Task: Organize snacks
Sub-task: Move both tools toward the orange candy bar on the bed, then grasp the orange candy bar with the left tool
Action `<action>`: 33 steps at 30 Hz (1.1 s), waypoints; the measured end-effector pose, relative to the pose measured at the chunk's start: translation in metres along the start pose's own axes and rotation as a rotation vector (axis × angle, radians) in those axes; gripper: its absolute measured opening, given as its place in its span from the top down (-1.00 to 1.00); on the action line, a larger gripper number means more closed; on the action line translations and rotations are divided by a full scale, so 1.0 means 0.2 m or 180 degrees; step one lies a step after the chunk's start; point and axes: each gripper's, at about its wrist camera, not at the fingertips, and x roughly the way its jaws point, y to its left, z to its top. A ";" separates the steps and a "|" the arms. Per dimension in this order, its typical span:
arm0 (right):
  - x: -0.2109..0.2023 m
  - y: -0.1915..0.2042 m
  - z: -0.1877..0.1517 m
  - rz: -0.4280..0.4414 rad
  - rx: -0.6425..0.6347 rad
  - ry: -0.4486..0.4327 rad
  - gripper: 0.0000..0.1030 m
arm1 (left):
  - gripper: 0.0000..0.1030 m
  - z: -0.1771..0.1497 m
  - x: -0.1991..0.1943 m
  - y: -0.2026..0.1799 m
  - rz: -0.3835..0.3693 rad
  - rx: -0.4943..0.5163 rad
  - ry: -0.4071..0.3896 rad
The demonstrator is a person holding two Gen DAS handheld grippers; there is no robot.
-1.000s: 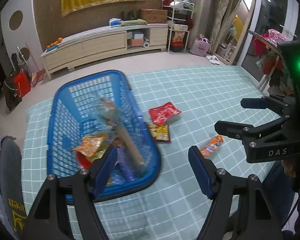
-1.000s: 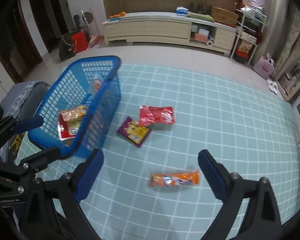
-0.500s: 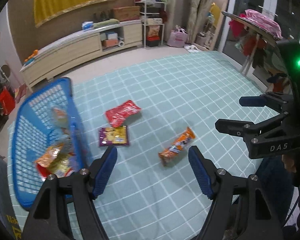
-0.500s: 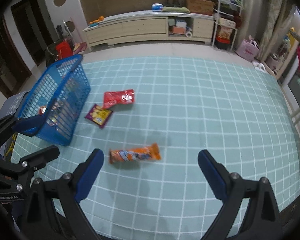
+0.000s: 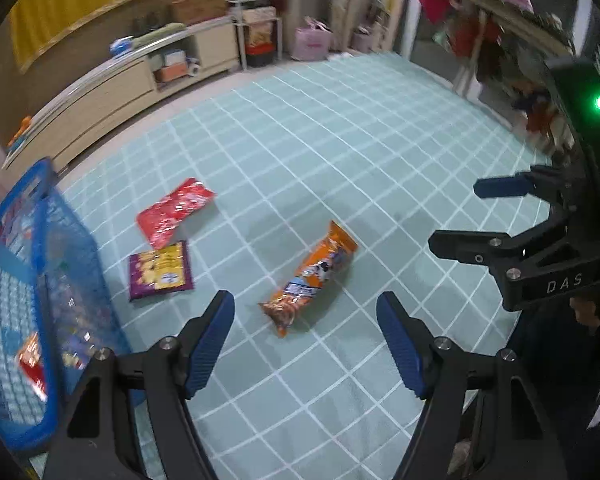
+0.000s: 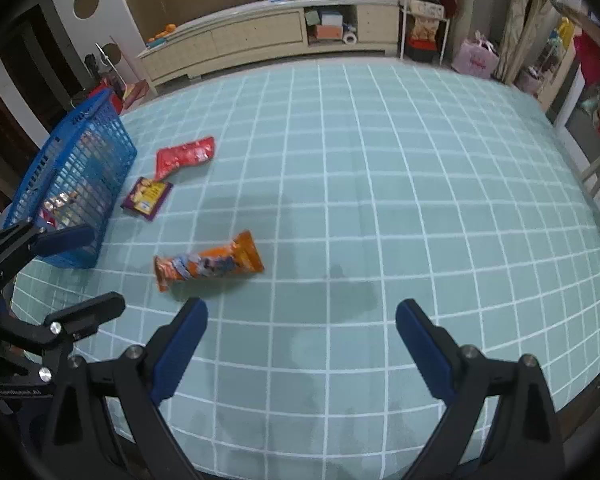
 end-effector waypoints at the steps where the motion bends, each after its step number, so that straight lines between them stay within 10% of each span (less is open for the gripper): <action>1: 0.01 -0.01 -0.01 0.0001 0.0011 0.0001 -0.89 | -0.39 0.01 0.03 -0.01 0.0012 0.0066 0.0037; 14: 0.15 -0.09 -0.03 0.0001 0.0048 0.0063 -0.88 | -0.29 0.07 0.28 -0.09 -0.0028 0.0389 0.0321; 19: 0.17 -0.12 -0.03 0.0001 0.0061 0.0086 -0.89 | 0.21 0.09 0.37 -0.07 -0.0092 0.0352 0.0467; 33: 0.18 -0.11 -0.01 0.0015 0.0069 0.0155 -0.89 | 0.76 0.06 0.35 -0.10 -0.0078 0.0261 0.0493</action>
